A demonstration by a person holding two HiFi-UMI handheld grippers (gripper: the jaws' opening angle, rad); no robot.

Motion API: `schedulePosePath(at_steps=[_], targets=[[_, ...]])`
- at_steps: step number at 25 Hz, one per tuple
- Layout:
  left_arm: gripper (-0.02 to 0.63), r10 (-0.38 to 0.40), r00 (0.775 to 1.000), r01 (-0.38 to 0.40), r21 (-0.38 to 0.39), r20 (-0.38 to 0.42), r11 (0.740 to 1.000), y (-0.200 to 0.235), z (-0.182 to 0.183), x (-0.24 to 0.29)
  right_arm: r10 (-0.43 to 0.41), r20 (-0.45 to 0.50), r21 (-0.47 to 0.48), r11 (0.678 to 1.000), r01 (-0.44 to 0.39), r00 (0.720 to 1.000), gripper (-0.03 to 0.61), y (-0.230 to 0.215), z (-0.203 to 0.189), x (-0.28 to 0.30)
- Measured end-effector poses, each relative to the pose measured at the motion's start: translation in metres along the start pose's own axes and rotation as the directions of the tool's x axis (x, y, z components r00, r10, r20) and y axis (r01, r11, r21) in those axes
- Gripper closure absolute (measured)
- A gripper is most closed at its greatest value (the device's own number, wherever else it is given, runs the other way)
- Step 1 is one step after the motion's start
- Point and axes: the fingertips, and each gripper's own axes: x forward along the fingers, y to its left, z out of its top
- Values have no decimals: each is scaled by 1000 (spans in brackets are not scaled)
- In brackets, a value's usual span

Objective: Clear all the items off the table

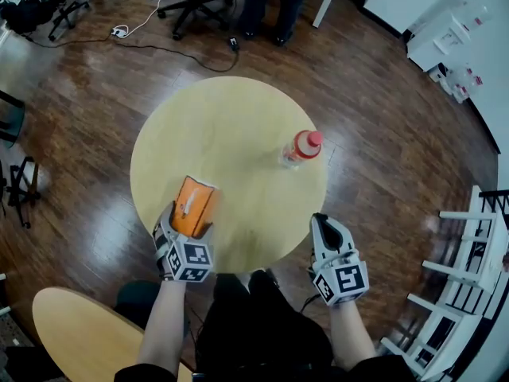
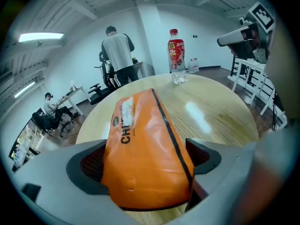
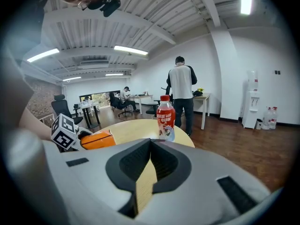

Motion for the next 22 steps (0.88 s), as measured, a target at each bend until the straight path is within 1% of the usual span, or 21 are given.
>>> schedulePosePath(at_steps=[2, 5, 9, 11, 12, 13, 14, 15, 17, 18, 19, 20, 22], targets=[[107, -16, 1000, 16, -22, 11, 1000, -3, 5, -2, 11, 3, -7, 1000, -11, 1000, 574, 0, 2, -1], [97, -27, 998, 31, -81, 50, 996, 2, 17, -11, 41, 15, -19, 999, -40, 999, 574, 5, 9, 2], [98, 7, 992, 8, -120, 125, 993, 18, 36, -38, 91, 56, -59, 994, -88, 994, 574, 18, 30, 5], [100, 22, 986, 5, -163, 164, 987, 26, 49, -55, 110, 89, -81, 991, -103, 990, 574, 21, 45, 0], [116, 32, 981, 5, -185, 193, 983, 31, 58, -66, 121, 108, -89, 990, -112, 987, 574, 22, 54, -3], [150, 48, 972, -1, -201, 230, 980, 39, 68, -80, 133, 127, -96, 988, -121, 983, 574, 25, 64, -5], [210, 74, 959, -17, -205, 273, 979, 48, 79, -95, 146, 147, -103, 986, -132, 978, 574, 27, 75, -8], [281, 107, 944, -46, -197, 312, 979, 58, 90, -110, 158, 168, -111, 984, -141, 973, 574, 30, 86, -11], [389, 179, 913, -127, -162, 367, 979, 75, 105, -140, 174, 213, -130, 980, -149, 961, 574, 36, 108, -18], [425, 209, 898, -162, -150, 388, 975, 82, 109, -153, 177, 237, -136, 980, -148, 955, 574, 38, 118, -21], [443, 234, 881, -191, -145, 411, 971, 87, 112, -164, 176, 265, -133, 981, -145, 948, 574, 39, 126, -25], [466, 259, 861, -215, -149, 437, 965, 94, 117, -174, 170, 295, -123, 983, -139, 940, 574, 37, 135, -28], [550, 305, 814, -248, -178, 494, 952, 105, 130, -191, 151, 357, -102, 987, -122, 922, 574, 33, 152, -35]])
